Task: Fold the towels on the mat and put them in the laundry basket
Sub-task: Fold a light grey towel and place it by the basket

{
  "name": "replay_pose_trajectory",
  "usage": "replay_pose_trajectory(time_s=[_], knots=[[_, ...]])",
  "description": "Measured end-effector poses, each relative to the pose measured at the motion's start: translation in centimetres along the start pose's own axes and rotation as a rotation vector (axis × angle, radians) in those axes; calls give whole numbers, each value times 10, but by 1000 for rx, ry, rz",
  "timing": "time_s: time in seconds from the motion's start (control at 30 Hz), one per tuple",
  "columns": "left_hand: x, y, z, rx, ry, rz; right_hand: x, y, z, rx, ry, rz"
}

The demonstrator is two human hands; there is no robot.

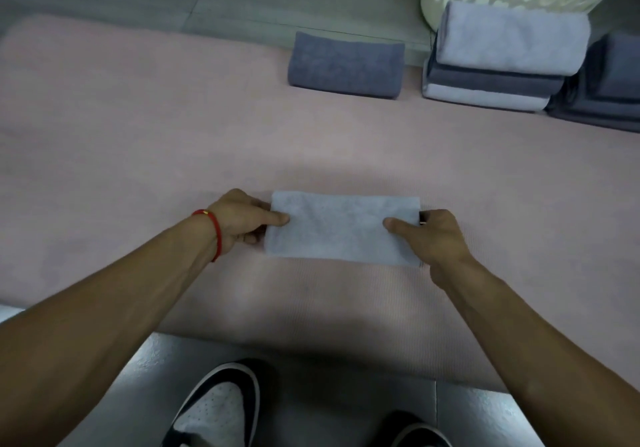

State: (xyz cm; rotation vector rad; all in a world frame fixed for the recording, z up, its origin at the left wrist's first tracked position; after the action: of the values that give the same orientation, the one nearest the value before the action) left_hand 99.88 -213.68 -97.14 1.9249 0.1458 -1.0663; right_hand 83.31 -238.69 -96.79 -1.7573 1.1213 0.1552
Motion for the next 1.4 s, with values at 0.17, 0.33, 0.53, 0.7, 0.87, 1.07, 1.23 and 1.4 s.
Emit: replay_pose_trajectory(time_s=[0.17,0.33,0.53,0.7,0.87,1.07,1.23,1.4], knots=[[-7,10,-4,-214,-136,-84,2,-10,-21,235,-255,133],[11,56,-14,-346,-207,50,24,-59,-40,331,-373,124],[84,158,-43,-404,-28,298,105,-159,-45,402,-190,8],[146,228,-45,-448,201,510,182,-227,-36,252,117,-189],[205,243,-36,-329,405,625,240,-237,-24,-5,394,-255],[235,238,-22,45,546,584,238,-234,-5,-586,709,-566],[217,239,-3,790,774,1018,245,-221,28,-998,496,-780],[244,217,-2,798,477,855,254,-208,33,-965,495,-761]])
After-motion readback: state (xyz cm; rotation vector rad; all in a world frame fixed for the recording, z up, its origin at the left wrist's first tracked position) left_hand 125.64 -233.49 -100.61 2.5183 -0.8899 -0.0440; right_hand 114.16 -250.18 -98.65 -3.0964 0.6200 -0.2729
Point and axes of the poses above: each hand's wrist, its own x-axis towards the middle knuckle, its own z-axis out of the palm, y = z × x, the point moved 2 cm from there along x, towards the middle knuckle, and after that the axes turned 5 degrees about -x, right-handed, at the moved point
